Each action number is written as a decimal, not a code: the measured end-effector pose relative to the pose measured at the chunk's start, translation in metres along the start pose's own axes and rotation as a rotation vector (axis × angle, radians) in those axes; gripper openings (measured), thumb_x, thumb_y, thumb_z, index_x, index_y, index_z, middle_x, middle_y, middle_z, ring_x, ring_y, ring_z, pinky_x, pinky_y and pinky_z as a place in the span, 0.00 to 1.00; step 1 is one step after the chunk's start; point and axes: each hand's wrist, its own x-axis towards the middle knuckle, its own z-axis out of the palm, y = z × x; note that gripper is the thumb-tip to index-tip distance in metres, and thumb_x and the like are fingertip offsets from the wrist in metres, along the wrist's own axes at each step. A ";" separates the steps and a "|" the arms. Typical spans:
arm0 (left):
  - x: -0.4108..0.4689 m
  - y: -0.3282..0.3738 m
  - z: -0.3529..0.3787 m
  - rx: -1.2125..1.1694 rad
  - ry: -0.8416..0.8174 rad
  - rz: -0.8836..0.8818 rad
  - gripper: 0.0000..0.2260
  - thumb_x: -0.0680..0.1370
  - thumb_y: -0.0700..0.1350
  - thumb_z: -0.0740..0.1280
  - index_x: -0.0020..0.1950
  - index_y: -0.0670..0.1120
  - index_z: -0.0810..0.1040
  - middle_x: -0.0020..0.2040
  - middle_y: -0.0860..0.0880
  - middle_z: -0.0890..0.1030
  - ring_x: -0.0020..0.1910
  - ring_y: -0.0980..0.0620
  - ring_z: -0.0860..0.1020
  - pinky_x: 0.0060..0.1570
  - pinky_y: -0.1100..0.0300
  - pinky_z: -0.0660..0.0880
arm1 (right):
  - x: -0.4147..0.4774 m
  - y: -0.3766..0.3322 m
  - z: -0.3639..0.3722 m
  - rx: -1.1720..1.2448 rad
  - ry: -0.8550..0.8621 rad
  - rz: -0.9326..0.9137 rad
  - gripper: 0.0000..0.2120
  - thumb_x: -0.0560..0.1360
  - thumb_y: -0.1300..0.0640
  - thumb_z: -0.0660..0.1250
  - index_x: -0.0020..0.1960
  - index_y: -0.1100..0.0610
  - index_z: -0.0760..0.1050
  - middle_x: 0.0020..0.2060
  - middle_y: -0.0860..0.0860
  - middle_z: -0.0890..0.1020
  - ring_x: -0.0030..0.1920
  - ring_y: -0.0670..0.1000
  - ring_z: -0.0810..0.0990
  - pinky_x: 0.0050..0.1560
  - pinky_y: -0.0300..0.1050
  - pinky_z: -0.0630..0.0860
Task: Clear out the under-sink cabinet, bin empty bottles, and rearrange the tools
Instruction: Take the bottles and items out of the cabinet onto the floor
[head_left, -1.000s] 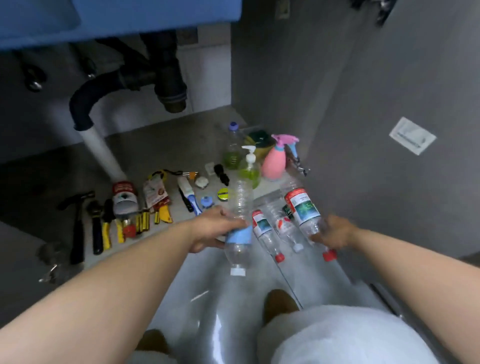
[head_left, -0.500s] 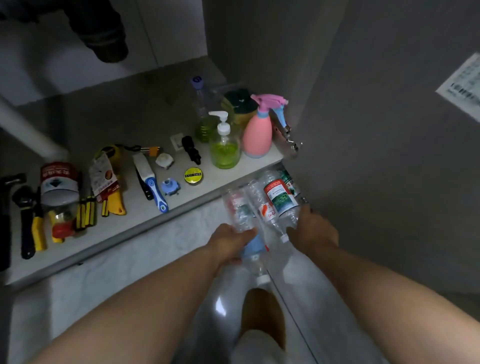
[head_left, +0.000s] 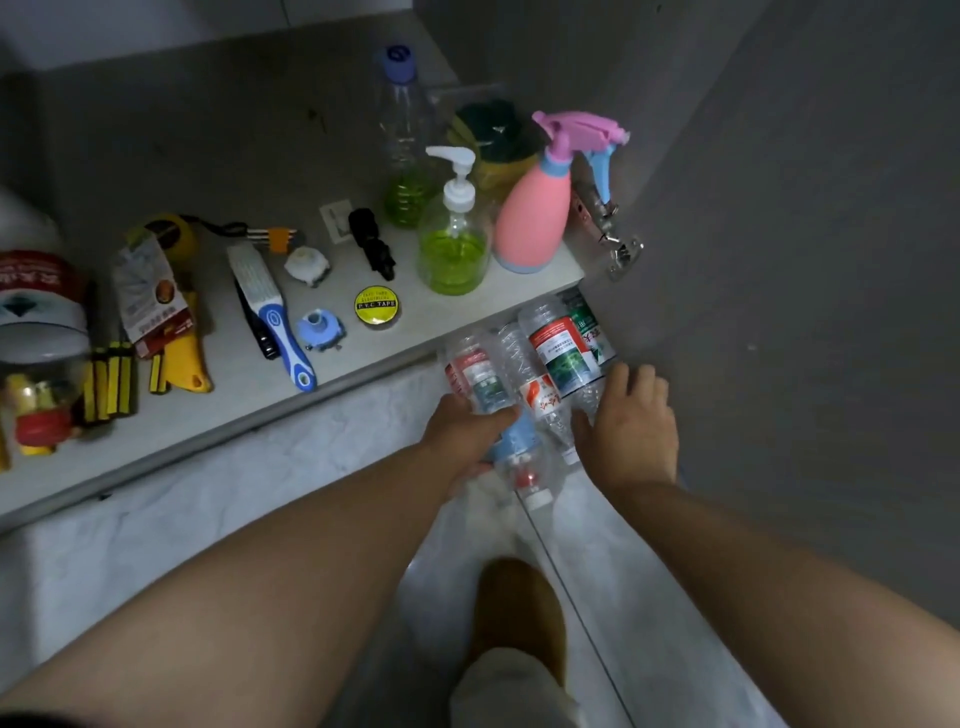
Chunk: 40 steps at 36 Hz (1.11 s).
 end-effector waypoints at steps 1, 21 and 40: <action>0.000 0.000 0.000 0.001 0.009 0.001 0.24 0.75 0.49 0.77 0.68 0.43 0.75 0.61 0.42 0.82 0.55 0.42 0.84 0.52 0.45 0.83 | -0.001 -0.001 0.001 0.069 0.041 -0.048 0.21 0.77 0.44 0.65 0.63 0.56 0.67 0.57 0.55 0.72 0.56 0.54 0.73 0.54 0.52 0.79; -0.001 -0.009 -0.010 0.222 0.097 0.177 0.20 0.81 0.45 0.67 0.73 0.55 0.71 0.68 0.47 0.75 0.62 0.46 0.77 0.61 0.45 0.79 | -0.023 -0.024 0.022 0.087 -0.118 -0.079 0.30 0.76 0.40 0.66 0.71 0.51 0.60 0.62 0.53 0.75 0.59 0.54 0.78 0.50 0.55 0.83; -0.005 -0.009 -0.007 0.159 -0.052 0.120 0.19 0.81 0.41 0.65 0.69 0.58 0.74 0.65 0.53 0.78 0.63 0.49 0.76 0.62 0.50 0.77 | -0.024 -0.022 0.025 0.019 -0.076 -0.140 0.38 0.70 0.34 0.71 0.72 0.51 0.62 0.64 0.53 0.74 0.60 0.55 0.77 0.46 0.51 0.84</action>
